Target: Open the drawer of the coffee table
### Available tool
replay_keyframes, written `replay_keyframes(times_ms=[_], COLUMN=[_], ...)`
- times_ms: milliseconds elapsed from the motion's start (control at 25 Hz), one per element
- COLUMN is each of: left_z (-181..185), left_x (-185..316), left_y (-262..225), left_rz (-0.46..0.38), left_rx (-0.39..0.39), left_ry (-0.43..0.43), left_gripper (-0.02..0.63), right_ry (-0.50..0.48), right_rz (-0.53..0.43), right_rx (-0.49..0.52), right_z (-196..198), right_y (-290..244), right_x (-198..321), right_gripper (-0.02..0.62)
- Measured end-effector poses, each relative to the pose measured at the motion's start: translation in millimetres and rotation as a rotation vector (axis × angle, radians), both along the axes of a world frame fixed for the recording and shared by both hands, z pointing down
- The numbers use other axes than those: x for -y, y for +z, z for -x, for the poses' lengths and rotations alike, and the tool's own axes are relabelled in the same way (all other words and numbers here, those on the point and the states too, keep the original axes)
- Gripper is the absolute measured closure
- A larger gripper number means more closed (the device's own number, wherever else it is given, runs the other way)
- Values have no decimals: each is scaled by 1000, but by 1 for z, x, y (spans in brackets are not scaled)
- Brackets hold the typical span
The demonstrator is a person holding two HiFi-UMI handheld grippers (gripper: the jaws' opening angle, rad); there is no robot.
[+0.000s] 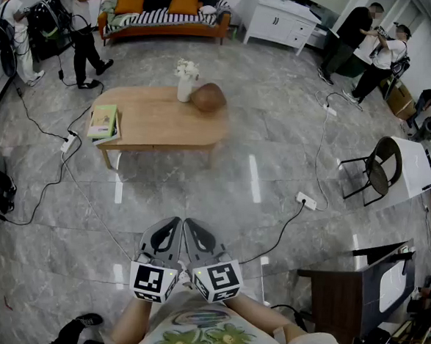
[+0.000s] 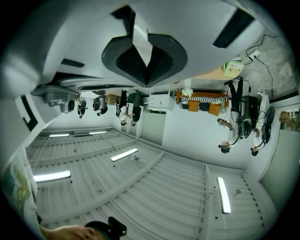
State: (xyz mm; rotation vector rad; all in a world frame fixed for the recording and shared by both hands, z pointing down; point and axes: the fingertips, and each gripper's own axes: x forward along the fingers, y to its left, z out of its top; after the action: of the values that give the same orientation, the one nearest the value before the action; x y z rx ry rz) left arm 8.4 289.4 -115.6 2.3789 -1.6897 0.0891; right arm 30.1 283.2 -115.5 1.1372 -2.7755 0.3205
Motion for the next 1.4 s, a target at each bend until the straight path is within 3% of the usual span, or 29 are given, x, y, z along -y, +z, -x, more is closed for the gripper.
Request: replay_keyframes(times_ms=[280,520,720,1040,1400], left_z=[6,15,32,55,79], left_x=[12,53,103,179,257], left_y=[8,25,41,62,94], left_rz=[18,44,58,108,160], left_rx=[-8,-38,15,75,77], left_ry=[23,50,73,96,66], left_gripper=[597,597,597,597,597], right_ry=[8,-9,-53,-156,-267], right_rz=[33,67,78,203,337], right_rx=[-4,9,-59,-50,-85], right_z=[7,12,24,46,65], right_y=[11,25,46,69,107], right_x=[14,54,104,186,253], right_gripper=[575,574,574,574,574])
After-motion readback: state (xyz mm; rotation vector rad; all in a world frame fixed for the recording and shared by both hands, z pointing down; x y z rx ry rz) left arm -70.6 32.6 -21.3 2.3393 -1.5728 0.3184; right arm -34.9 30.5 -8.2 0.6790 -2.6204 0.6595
